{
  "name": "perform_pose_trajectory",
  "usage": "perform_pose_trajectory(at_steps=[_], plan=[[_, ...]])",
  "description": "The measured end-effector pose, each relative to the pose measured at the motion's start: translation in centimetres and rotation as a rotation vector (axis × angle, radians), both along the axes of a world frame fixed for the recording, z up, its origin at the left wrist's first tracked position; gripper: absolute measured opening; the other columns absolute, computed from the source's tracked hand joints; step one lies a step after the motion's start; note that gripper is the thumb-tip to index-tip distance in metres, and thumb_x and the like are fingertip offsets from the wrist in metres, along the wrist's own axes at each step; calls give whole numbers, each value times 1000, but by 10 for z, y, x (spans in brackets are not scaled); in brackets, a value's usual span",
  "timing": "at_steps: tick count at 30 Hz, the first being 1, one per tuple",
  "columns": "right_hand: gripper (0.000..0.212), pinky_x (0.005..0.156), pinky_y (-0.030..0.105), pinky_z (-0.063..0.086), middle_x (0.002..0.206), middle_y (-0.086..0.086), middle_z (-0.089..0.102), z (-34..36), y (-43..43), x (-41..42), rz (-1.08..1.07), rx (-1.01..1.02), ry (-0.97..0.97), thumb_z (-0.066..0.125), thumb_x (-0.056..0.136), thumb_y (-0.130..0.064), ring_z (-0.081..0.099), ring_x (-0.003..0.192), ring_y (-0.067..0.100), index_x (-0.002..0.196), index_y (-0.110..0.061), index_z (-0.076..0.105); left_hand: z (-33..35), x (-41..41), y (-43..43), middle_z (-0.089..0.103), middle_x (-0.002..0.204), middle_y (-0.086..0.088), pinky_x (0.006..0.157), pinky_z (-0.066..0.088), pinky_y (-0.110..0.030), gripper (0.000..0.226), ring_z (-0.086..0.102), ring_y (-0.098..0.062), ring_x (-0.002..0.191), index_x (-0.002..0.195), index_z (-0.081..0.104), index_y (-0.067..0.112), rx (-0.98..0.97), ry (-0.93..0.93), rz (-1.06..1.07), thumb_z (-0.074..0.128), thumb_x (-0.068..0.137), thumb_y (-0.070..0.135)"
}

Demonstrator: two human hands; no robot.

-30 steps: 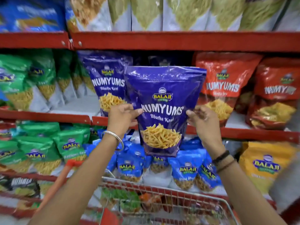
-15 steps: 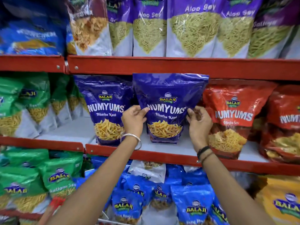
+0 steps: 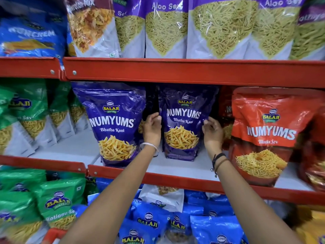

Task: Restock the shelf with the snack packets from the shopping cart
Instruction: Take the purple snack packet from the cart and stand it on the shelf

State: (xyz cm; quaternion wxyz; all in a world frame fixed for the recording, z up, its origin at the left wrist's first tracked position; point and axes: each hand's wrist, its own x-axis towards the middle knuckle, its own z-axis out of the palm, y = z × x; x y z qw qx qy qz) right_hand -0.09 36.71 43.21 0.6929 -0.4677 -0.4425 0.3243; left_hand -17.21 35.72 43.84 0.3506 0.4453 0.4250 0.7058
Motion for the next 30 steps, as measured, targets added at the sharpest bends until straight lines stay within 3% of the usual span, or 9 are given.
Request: perform_pose_trajectory(at_steps=[4, 8, 10, 11, 14, 18, 23, 26, 30], plan=[[51, 104, 40, 34, 136, 12, 50, -17, -30, -6, 70, -101, -177, 37, 93, -46, 46, 126, 29, 131, -12, 40, -27, 6, -21, 30, 151, 0, 110, 29, -40, 51, 33, -18, 133, 136, 29, 39, -99, 305, -90, 23, 88, 57], [85, 113, 47, 29, 140, 5, 49, -26, -42, -11, 235, -235, -138, 22, 67, -86, 42, 131, 27, 131, -33, 42, -54, 5, -6, 26, 154, 2, 107, 33, -61, 61, 30, -28, 138, 104, 25, 80, -223, 201, -242, 18, 46, 96], [94, 106, 56, 38, 119, 10, 63, -32, -38, -8, 222, -233, -109, 24, 53, -94, 53, 118, 32, 116, -32, 55, -56, 1, -8, 30, 153, 0, 106, 33, -64, 62, 34, -30, 136, 101, 27, 81, -244, 149, -265, 19, 41, 97], [103, 103, 60, 40, 116, 17, 65, -32, -43, -8, 209, -246, -108, 24, 53, -94, 55, 115, 37, 116, -19, 57, -48, 2, -22, 30, 153, 0, 106, 31, -66, 64, 33, -30, 136, 103, 28, 80, -244, 118, -287, 20, 42, 96], [103, 100, 64, 39, 123, 27, 57, -33, -61, -7, 205, -284, -112, 24, 64, -88, 53, 114, 41, 109, 2, 49, -34, 4, -60, 25, 154, -1, 107, 25, -69, 65, 27, -33, 139, 127, 21, 63, -245, 45, -334, 14, 66, 82], [109, 101, 59, 43, 123, 30, 57, -34, -87, -4, 223, -298, -105, 25, 55, -92, 54, 114, 40, 106, 1, 53, -34, 1, -83, 27, 154, -3, 110, 24, -65, 55, 28, -32, 138, 137, 16, 50, -252, 39, -358, 1, 85, 61], [54, 96, 40, 48, 110, 9, 60, -37, -107, 3, 268, -227, -31, 25, 88, -61, 57, 107, 25, 104, -20, 57, -34, -3, -102, 30, 152, -4, 108, 26, -66, 55, 31, -32, 137, 134, 18, 54, -286, 97, -363, 3, 82, 65], [64, 97, 38, 48, 113, 9, 60, -43, -113, 7, 270, -208, -24, 25, 89, -59, 58, 108, 23, 120, -13, 56, -35, -6, -109, 30, 152, -3, 107, 30, -64, 56, 31, -30, 137, 132, 18, 56, -292, 103, -375, 4, 79, 68], [61, 96, 35, 47, 116, 11, 60, -40, -117, 5, 267, -195, -29, 28, 90, -56, 58, 104, 21, 121, -10, 55, -32, -4, -116, 23, 155, -4, 108, 30, -59, 55, 25, -32, 140, 136, 15, 52, -286, 78, -391, 6, 83, 64]])
